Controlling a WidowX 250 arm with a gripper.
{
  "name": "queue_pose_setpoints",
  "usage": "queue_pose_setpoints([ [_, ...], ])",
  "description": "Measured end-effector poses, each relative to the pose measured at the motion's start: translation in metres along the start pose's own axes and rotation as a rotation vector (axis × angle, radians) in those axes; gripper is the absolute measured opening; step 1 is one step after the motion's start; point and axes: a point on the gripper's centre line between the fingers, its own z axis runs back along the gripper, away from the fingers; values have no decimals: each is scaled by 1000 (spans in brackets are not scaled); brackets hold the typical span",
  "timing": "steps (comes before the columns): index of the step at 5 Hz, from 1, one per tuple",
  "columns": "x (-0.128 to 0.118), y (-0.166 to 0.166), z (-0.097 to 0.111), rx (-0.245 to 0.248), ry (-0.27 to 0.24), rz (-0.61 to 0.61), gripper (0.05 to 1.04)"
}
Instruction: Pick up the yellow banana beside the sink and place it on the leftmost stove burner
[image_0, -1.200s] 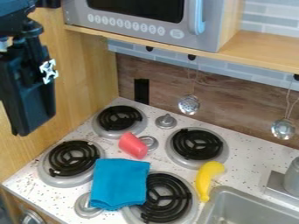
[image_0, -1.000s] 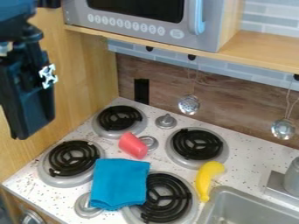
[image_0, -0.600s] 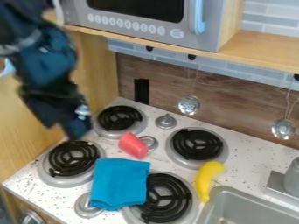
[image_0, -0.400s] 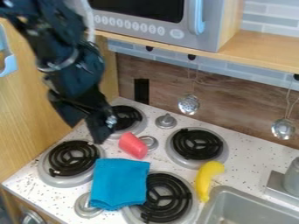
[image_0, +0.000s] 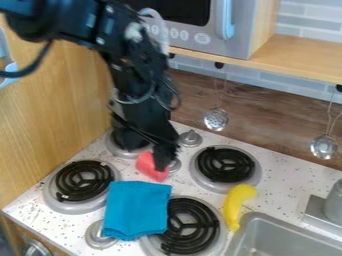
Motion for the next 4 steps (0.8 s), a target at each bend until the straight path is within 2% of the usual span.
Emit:
queue_pose_setpoints([
  [2,27,-20,-56,-49,20,23,1001],
  [3,37,-28,-83,-32,15,24,1001],
  [4,48,-38,-104,24,45,81,1001],
])
